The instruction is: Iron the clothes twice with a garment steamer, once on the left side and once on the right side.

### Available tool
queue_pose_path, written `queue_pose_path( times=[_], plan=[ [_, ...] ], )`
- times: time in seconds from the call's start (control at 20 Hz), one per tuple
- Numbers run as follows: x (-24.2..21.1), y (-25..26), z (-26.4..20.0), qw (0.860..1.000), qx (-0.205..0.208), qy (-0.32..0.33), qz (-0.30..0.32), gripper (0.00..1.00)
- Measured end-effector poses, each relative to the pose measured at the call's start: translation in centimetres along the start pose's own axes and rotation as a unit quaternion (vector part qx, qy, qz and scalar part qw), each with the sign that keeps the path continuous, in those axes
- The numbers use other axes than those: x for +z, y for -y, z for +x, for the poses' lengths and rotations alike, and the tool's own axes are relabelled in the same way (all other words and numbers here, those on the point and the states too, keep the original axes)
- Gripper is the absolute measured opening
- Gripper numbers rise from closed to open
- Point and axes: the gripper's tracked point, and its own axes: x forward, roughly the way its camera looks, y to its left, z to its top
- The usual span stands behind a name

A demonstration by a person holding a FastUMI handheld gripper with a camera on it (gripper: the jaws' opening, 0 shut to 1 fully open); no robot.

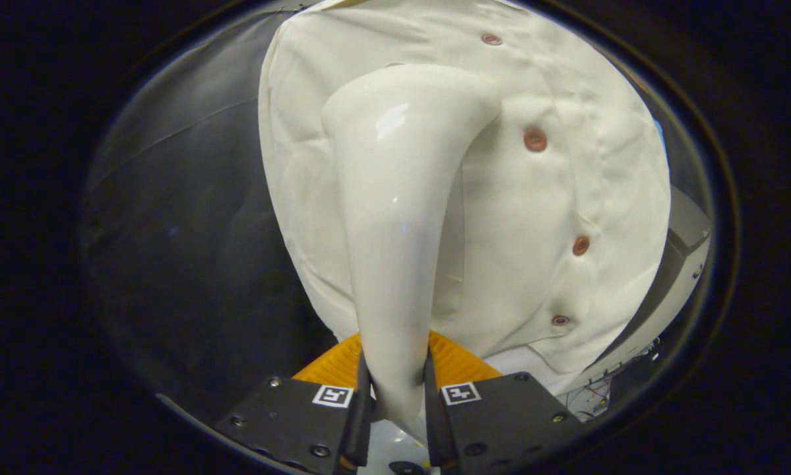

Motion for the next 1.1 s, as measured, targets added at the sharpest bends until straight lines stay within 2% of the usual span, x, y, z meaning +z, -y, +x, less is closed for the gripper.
queue_pose_path(
  times=[0.2,0.65,0.9,1.1],
  plan=[
    [-1.5,0.2,0.0,0.999,-0.002,-0.04,0.002,0.35],
    [-0.8,0.1,-3.1,0.993,0.0,-0.119,0.009,0.33],
    [1.0,0.3,-3.9,0.993,0.006,-0.114,0.013,0.32],
    [0.5,0.2,-3.4,0.995,0.006,-0.095,0.02,0.32]
  ],
)
